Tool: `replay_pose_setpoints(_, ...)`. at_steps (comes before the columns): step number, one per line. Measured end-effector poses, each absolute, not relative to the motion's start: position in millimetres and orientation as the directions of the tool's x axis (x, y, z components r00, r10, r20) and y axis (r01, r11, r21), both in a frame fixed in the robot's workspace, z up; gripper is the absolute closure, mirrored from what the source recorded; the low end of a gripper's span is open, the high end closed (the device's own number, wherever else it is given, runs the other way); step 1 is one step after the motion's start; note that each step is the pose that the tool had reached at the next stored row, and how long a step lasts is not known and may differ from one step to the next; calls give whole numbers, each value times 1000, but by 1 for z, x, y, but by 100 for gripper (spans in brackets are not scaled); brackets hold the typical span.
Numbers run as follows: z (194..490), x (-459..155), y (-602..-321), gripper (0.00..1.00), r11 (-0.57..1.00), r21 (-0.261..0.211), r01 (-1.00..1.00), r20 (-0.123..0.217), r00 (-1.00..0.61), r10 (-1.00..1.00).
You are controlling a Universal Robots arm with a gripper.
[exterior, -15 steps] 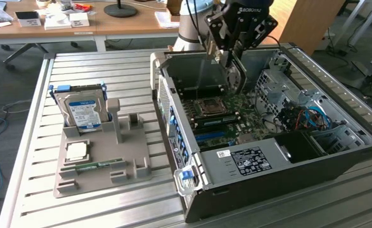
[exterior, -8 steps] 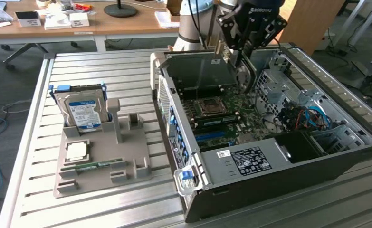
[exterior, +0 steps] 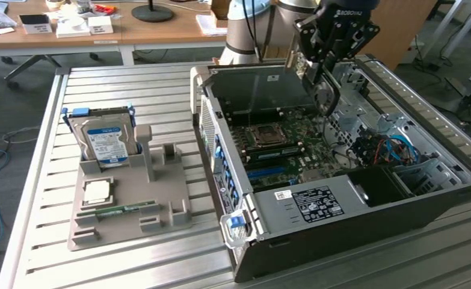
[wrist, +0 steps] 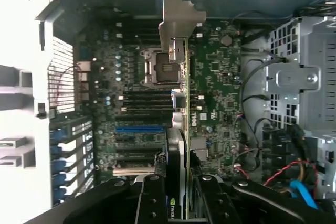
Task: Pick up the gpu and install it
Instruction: 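Pick up the gpu and move the gpu toward the slot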
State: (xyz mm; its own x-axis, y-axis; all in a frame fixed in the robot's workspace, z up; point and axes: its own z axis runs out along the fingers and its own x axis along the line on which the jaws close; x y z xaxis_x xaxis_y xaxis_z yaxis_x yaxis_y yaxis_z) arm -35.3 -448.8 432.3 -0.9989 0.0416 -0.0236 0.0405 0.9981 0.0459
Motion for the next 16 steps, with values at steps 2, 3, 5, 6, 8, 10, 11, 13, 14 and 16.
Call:
replay_pose_setpoints(2, 432, -28, -449, 73, 998, 46, 40, -24, -999, 42)
replay_pose_setpoints(3, 432, -25, -449, 73, 998, 46, 40, -24, -999, 41)
replay_pose_setpoints(5, 432, -18, -449, 73, 998, 46, 40, -24, -999, 42)
replay_pose_setpoints(6, 432, -15, -449, 73, 998, 46, 41, -24, -999, 42)
replay_pose_setpoints(8, 432, -9, -449, 73, 998, 46, 40, -24, -999, 41)
replay_pose_setpoints(10, 432, -4, -449, 73, 998, 46, 40, -24, -999, 42)
replay_pose_setpoints(11, 432, -3, -449, 73, 998, 46, 40, -24, -999, 42)
replay_pose_setpoints(13, 432, -1, -449, 73, 998, 46, 40, -24, -999, 41)
replay_pose_setpoints(14, 432, 0, -449, 73, 998, 46, 40, -24, -999, 42)
replay_pose_setpoints(16, 432, 0, -449, 73, 998, 46, 40, -24, -999, 42)
